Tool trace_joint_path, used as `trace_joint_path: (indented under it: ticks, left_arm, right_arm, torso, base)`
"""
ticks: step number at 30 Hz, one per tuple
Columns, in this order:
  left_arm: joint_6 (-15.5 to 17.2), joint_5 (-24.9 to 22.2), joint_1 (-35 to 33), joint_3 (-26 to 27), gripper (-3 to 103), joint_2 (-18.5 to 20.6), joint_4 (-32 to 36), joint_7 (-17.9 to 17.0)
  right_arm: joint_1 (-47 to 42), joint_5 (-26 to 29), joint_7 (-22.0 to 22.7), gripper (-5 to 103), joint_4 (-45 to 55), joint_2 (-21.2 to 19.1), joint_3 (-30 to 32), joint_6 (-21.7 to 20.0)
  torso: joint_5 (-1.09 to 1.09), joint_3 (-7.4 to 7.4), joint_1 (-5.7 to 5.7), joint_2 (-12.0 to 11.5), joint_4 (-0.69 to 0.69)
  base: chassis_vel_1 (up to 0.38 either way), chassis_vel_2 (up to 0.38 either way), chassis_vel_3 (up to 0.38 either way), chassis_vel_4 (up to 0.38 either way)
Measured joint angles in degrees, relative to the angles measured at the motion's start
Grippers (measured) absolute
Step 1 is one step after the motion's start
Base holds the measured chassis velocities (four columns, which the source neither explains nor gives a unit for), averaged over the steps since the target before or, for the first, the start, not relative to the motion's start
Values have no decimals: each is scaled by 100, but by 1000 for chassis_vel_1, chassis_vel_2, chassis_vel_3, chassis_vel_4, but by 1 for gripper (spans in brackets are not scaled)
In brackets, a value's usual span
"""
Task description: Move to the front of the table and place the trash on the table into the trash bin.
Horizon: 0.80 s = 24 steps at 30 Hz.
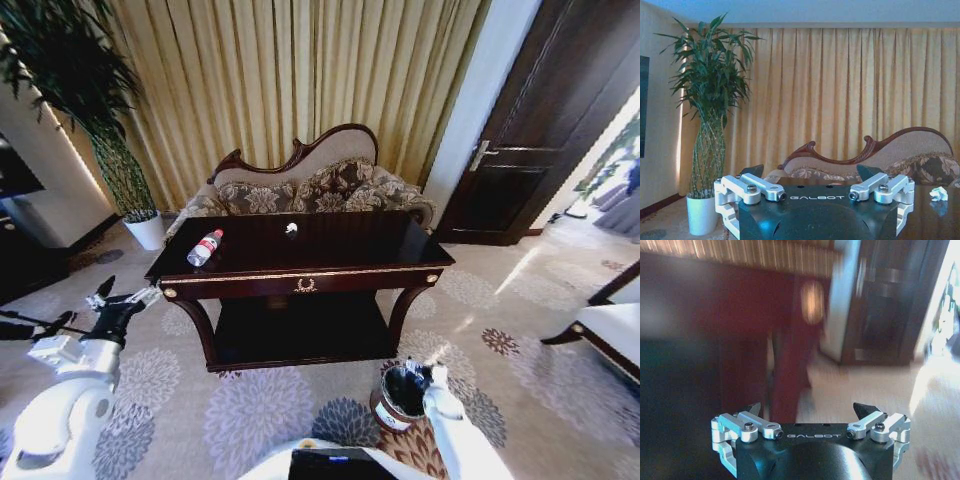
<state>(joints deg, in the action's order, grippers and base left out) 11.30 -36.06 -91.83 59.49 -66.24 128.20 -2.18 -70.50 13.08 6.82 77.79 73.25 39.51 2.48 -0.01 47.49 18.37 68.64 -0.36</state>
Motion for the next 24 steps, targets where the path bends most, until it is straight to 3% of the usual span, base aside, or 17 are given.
trace_joint_path:
  ticks: [5, 12, 15, 16, 19, 24]
  left_arm:
    - [7, 20, 57, -39, 100, -7, -39, -2]
    - [21, 57, 96, -120, 100, -31, -66, -9]
    - [54, 56, 102, -131, 100, -37, -8, -42]
    - [54, 56, 102, -131, 100, -37, -8, -42]
    - [143, 11, 104, -92, 100, 30, 47, -76]
    - [197, -27, 55, -27, 100, 95, 107, -70]
  right_arm:
    - [-273, 141, 0, 100, 1755, -22, 29, -246]
    - [-494, 607, 0, 100, 3143, -34, -82, -645]
    - [-636, 964, 0, 100, 4229, -125, -209, -1299]
    - [-636, 964, 0, 100, 4229, -125, -209, -1299]
    - [-594, 1194, 0, 100, 4677, -160, -477, -1888]
    - [-424, 1197, -1, 100, 4739, -80, -754, -2117]
  torso:
    - [2, 0, 0, 0, -1]
    - [0, 0, 0, 0, -1]
    - [1, 0, 0, 0, -2]
    - [1, 0, 0, 0, -2]
    - [1, 0, 0, 0, -2]
    - [2, 0, 0, 0, 0]
  base:
    - [0, 0, 0, 0]
    - [0, 0, 0, 0]
    - [0, 0, 0, 0]
    - [0, 0, 0, 0]
    - [0, 0, 0, 0]
    - [0, 0, 0, 0]
